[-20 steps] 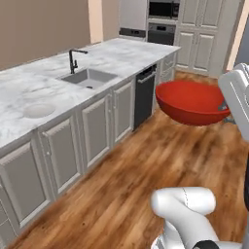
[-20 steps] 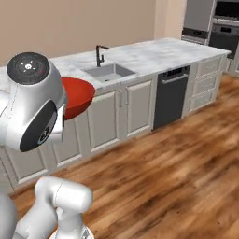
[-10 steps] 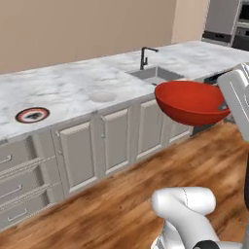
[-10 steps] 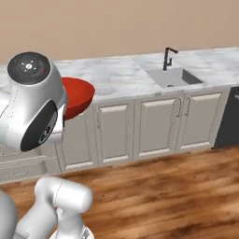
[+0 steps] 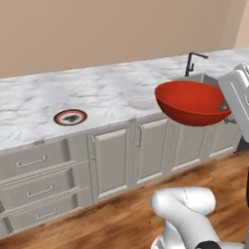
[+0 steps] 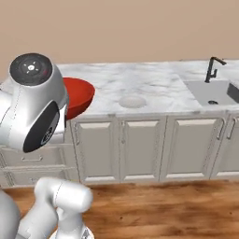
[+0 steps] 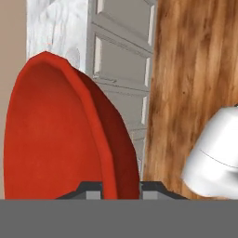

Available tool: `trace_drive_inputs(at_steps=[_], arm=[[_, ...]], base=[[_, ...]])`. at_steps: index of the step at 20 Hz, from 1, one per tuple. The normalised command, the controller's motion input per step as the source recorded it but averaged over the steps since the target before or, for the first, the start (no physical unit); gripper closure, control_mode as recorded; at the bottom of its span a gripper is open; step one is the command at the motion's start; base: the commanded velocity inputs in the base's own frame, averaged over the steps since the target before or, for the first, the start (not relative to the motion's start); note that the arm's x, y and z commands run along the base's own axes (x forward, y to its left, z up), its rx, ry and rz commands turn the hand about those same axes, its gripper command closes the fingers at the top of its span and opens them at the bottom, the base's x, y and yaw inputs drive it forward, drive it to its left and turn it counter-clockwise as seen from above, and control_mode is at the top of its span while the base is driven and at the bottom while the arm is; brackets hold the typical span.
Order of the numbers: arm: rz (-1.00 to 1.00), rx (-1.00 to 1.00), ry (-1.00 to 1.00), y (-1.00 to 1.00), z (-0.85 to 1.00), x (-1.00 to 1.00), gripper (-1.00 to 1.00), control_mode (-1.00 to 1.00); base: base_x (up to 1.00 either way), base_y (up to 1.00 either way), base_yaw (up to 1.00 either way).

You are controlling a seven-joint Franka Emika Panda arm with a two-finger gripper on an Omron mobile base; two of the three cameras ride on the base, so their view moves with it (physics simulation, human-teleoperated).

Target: Move the bowls from the cabinet to the plates on the dining table.

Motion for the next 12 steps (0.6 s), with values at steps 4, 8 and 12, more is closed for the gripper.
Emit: trace_drive_inputs(at_steps=[4, 8, 12], arm=[[0.0, 0.0, 0.0, 0.0, 0.0, 0.0, 1.0, 1.0], [0.0, 0.0, 0.0, 0.0, 0.0, 0.0, 1.0, 1.0], [0.0, 0.0, 0.0, 0.0, 0.0, 0.0, 1.0, 1.0]], base=[[1.0, -0.04, 0.34], [1.0, -0.02, 0.28], [0.96, 0.0, 0.18]])
